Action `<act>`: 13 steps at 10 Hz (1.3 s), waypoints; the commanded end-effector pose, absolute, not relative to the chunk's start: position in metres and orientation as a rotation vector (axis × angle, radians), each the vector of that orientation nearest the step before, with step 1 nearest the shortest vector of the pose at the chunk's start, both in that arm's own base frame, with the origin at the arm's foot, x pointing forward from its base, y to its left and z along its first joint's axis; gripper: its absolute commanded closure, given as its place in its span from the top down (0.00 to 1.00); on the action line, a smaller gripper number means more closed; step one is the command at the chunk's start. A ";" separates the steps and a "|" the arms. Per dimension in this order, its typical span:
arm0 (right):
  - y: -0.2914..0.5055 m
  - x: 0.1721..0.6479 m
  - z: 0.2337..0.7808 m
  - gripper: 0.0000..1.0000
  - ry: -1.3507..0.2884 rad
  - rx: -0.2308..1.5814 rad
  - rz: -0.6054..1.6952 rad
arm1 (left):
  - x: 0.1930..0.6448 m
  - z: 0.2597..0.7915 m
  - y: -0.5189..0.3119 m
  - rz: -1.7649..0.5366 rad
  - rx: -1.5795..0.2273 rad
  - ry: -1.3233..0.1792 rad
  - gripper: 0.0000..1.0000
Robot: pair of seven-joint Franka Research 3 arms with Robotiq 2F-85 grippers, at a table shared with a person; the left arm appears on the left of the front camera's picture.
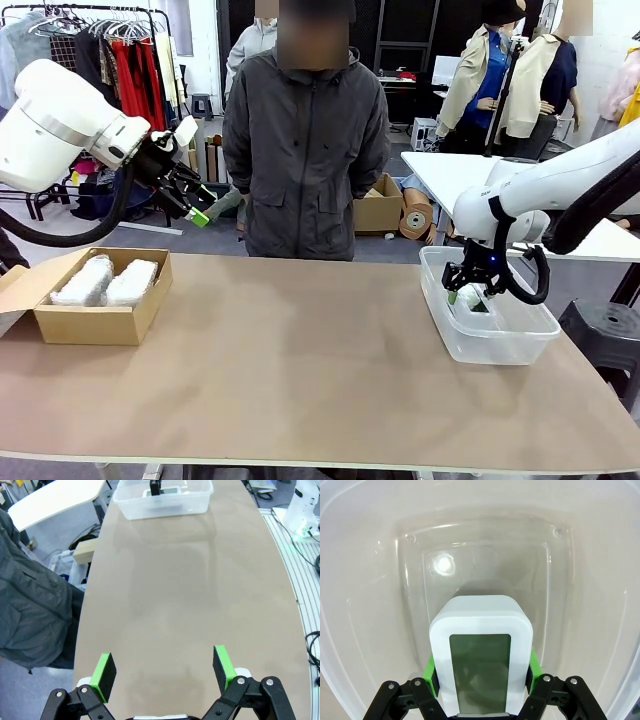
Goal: Separate and place wrapped and unwrapped clocks.
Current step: If the picked Digital clock is wrapped, place it in the Package Box ; if not, place it in the Organizing box.
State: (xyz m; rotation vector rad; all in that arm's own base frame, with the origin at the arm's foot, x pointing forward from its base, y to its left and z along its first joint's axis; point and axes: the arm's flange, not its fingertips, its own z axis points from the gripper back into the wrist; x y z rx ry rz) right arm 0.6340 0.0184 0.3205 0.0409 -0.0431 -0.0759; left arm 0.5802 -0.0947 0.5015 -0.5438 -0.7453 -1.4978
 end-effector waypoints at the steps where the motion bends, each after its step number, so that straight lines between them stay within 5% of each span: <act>1: 0.017 0.643 0.325 0.00 -0.035 0.023 -0.082 | 0.579 0.502 -0.094 -1.506 -0.540 -0.749 1.00; 2: 0.016 0.644 0.325 0.10 -0.029 0.019 -0.084 | 0.579 0.502 -0.094 -1.506 -0.540 -0.749 1.00; 7: 0.014 0.645 0.322 1.00 -0.019 0.016 -0.091 | 0.579 0.502 -0.094 -1.506 -0.540 -0.749 1.00; 13: 0.016 0.632 0.347 1.00 -0.034 -0.003 -0.037 | 0.579 0.502 -0.094 -1.506 -0.540 -0.749 1.00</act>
